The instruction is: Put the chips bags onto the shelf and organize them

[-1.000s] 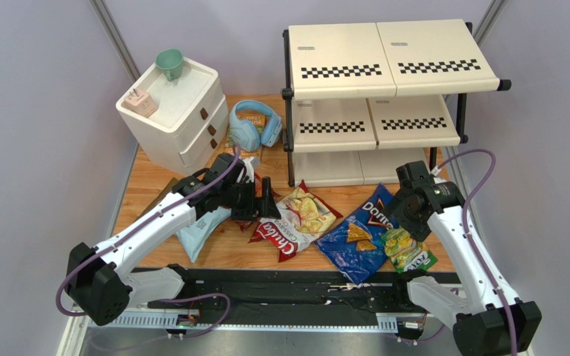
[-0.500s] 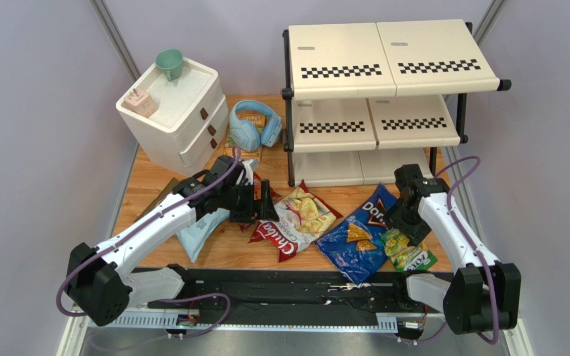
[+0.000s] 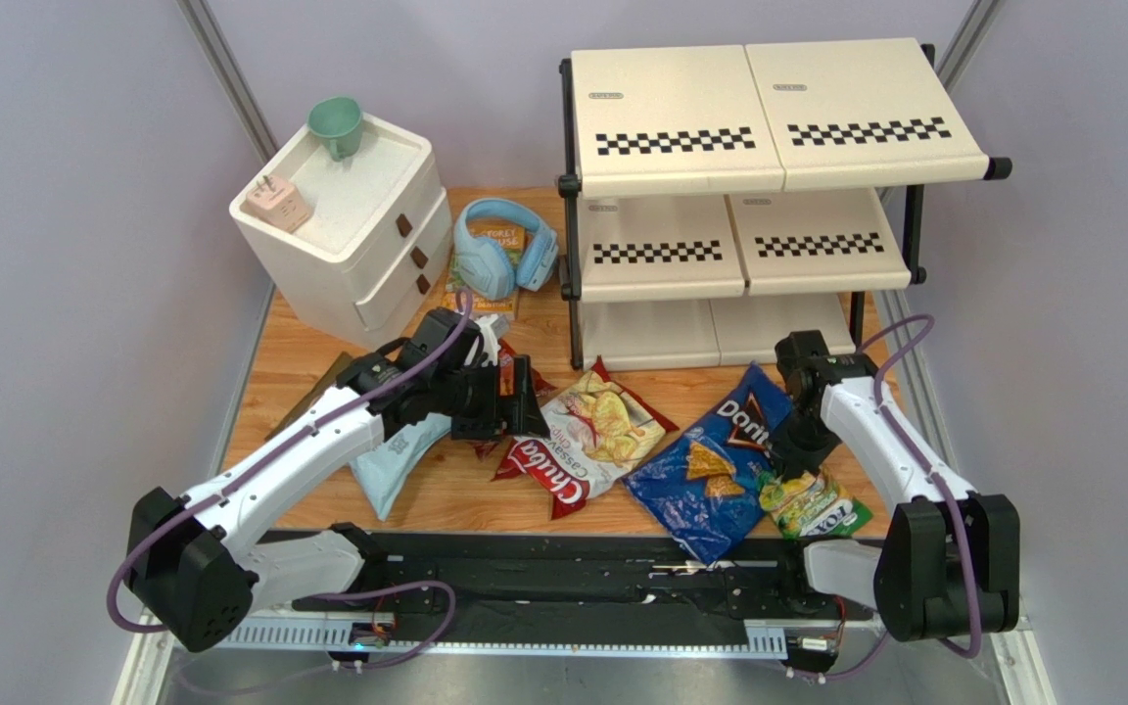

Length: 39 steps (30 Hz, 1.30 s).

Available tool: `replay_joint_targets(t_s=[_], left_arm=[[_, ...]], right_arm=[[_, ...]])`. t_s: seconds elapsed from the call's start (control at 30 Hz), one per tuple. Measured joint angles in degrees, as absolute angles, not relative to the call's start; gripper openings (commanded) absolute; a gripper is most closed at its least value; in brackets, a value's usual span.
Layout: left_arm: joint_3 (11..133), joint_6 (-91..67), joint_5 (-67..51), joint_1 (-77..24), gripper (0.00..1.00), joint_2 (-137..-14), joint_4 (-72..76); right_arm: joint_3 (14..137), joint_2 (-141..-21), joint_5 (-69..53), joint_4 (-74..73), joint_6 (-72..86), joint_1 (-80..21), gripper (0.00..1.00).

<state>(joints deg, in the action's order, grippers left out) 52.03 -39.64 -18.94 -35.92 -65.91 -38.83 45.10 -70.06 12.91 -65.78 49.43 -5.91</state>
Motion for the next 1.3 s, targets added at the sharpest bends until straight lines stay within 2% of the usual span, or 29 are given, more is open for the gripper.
replay_joint_targets(t_s=[0.23,0.6,0.73,0.93,1.1,1.2,1.3], left_arm=[[52.03,-39.55,-18.98,-35.92,0.93,-66.02,-38.79],[52.16,-39.07,-19.4,-36.07,0.93,-66.63,-38.74],[54.61,-37.43,-18.39,-39.24,0.94,-67.96,-38.65],[60.55,-35.38,-16.4,-44.49,0.95,-72.75,-36.64],[60.55,-34.33,-14.74,-45.45,0.95,-72.9,-33.89],[60.42,-34.06,-14.7,-45.65,0.95,-73.38,-31.48],[59.96,-34.0,-15.79,-46.44,0.95,-75.18,-28.47]], right_arm=[[45.8,-64.9,9.21,-67.37,49.25,-5.87,0.0],[59.4,-56.88,3.7,-74.32,49.45,-6.24,0.0],[57.21,-58.5,-1.54,-71.68,52.31,-9.19,0.0],[56.53,-67.29,-5.34,-65.06,56.97,-18.02,0.0],[56.51,-68.42,-9.26,-58.87,60.95,-19.11,0.0],[55.27,-68.64,-10.22,-54.33,63.72,-19.11,0.07],[51.94,-68.58,-11.46,-49.41,66.17,-19.11,0.34]])
